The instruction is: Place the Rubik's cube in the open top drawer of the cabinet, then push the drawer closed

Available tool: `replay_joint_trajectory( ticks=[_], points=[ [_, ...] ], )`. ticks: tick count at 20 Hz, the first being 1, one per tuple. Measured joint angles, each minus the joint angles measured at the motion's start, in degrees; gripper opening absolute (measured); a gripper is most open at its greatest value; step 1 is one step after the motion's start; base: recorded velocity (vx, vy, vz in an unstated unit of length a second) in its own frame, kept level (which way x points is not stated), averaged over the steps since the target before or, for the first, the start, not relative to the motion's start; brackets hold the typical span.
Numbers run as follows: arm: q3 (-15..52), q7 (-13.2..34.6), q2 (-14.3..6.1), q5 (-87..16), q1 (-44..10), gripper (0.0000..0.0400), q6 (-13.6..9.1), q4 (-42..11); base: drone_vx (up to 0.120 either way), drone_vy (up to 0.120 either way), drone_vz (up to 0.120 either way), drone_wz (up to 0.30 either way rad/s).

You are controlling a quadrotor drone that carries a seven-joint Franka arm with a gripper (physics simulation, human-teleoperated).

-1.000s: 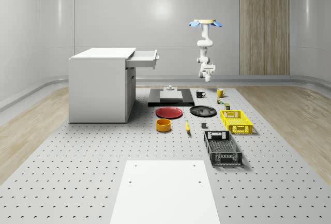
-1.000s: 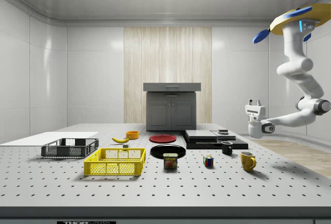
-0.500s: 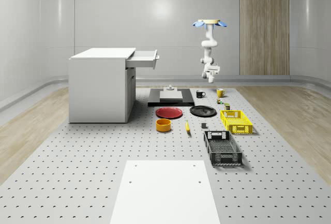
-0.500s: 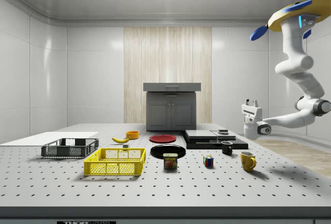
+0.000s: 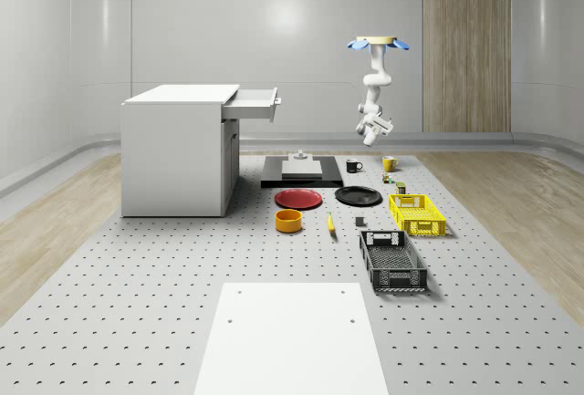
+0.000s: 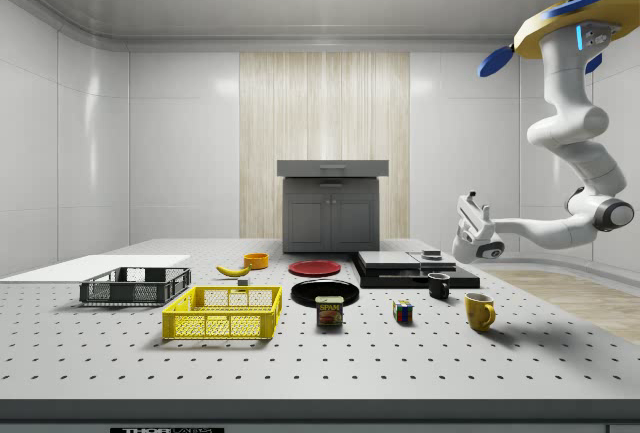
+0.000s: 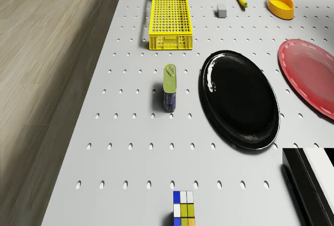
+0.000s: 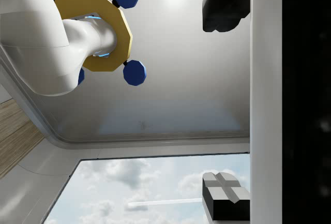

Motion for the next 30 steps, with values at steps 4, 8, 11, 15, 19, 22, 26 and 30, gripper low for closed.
replay_joint_trajectory(
  ticks=[4, 8, 11, 15, 19, 22, 26, 30],
  points=[
    [13.35, 4.26, -2.1, -20.82, -5.14, 0.04, 0.99, -9.28, 0.12, 0.12, -0.02, 0.0],
    [27.63, 12.45, -5.36, -46.72, -13.59, 0.04, 0.55, -24.0, 0.02, 0.02, -0.12, 0.0],
    [36.1, 20.17, -7.76, -63.65, -22.41, 0.04, -2.36, -33.27, 0.0, 0.0, -0.12, 0.0],
    [43.69, 28.94, -10.7, -77.68, -34.36, 0.04, -7.74, -39.72, 0.04, 0.0, -0.12, 0.0],
    [48.02, 34.56, -13.25, -83.94, -42.84, 0.04, -11.62, -42.02, 0.12, 0.0, -0.12, 0.0],
    [49.93, 37.16, -14.84, -85.92, -46.8, 0.04, -13.14, -42.64, 0.12, -0.013, -0.12, 0.0],
    [51.51, 39.32, -16.6, -86.87, -50.0, 0.04, -13.85, -42.94, 0.12, -0.12, -0.12, 0.0],
    [52.52, 40.63, -18.1, -86.9, -51.82, 0.04, -13.65, -42.99, 0.12, -0.08, -0.12, 0.0]
  ],
)
